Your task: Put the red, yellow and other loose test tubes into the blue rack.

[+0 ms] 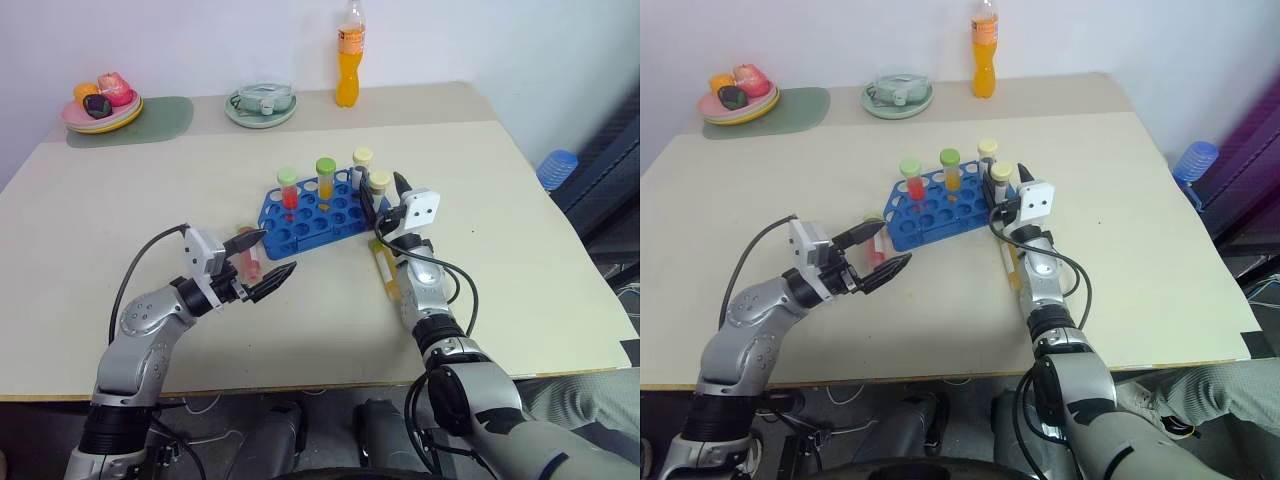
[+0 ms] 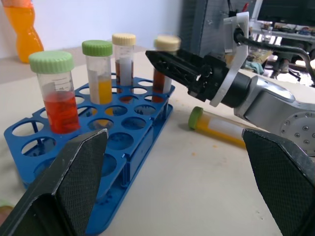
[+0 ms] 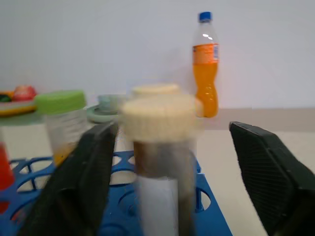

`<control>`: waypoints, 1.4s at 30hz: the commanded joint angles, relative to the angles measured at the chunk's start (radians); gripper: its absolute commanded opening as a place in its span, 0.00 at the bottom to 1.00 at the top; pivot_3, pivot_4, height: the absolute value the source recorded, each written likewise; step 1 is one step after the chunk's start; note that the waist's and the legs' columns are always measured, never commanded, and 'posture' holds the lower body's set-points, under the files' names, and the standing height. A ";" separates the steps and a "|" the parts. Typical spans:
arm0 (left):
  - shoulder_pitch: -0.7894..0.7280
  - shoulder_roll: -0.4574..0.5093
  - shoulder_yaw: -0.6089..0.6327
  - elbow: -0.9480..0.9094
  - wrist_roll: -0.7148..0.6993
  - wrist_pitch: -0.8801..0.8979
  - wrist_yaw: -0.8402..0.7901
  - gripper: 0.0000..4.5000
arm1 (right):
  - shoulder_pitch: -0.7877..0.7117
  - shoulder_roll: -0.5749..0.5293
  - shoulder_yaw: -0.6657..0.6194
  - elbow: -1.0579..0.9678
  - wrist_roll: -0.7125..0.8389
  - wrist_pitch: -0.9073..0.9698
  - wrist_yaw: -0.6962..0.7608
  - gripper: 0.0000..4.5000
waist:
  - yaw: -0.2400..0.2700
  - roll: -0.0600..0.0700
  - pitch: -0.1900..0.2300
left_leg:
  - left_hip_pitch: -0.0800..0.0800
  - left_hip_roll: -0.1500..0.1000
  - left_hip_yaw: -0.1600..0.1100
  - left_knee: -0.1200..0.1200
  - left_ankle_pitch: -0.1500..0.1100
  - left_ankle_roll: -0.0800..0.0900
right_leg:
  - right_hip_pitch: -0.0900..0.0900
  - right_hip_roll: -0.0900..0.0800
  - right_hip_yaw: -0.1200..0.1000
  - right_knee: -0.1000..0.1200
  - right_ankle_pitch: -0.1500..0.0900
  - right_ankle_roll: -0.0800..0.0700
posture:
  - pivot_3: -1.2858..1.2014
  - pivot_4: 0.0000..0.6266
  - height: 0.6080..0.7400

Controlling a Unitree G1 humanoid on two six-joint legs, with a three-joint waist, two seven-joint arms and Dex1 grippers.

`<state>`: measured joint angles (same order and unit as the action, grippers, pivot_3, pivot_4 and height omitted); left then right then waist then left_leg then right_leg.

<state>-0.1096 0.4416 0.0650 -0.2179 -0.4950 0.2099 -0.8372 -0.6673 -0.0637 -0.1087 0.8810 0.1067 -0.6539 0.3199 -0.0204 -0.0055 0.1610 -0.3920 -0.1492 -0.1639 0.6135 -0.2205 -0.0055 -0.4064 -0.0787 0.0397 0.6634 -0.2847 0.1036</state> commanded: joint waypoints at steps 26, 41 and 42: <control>-0.137 0.117 -0.052 0.269 -0.001 -0.105 -0.452 1.00 | 0.073 -0.415 -0.139 -1.277 0.585 2.268 -0.204 0.81 | 0.006 0.000 0.001 | -0.018 0.001 0.004 0.000 -0.002 0.003 | -0.016 -0.003 0.000 -0.005 0.000 -0.001 | 0.52 0.24 1.00; -0.059 0.156 -0.025 0.187 -0.013 -0.088 -0.441 1.00 | 0.000 -0.380 -0.001 -1.095 0.785 2.268 -0.404 0.81 | 0.005 0.000 0.001 | -0.018 0.001 0.004 0.001 -0.001 0.003 | -0.017 -0.002 0.001 -0.001 0.000 -0.001 | 0.52 0.24 1.00; -0.054 0.157 -0.024 0.181 -0.014 -0.087 -0.438 1.00 | -0.002 -0.373 0.007 -1.084 0.783 2.268 -0.409 0.81 | 0.006 0.000 0.001 | -0.018 0.001 0.004 0.001 -0.001 0.003 | -0.017 -0.002 0.001 -0.001 0.000 -0.001 | 0.52 0.24 1.00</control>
<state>-0.1678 0.5864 0.0161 -0.0045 -0.4905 0.1230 -1.2786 -0.6489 -0.4478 -0.1081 -0.2027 0.8756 1.6083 -0.0766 -0.0149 -0.0052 0.1616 -0.4099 -0.1478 -0.1596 0.6151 -0.2218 -0.0022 -0.4233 -0.0812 0.0406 0.6624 -0.2846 0.1023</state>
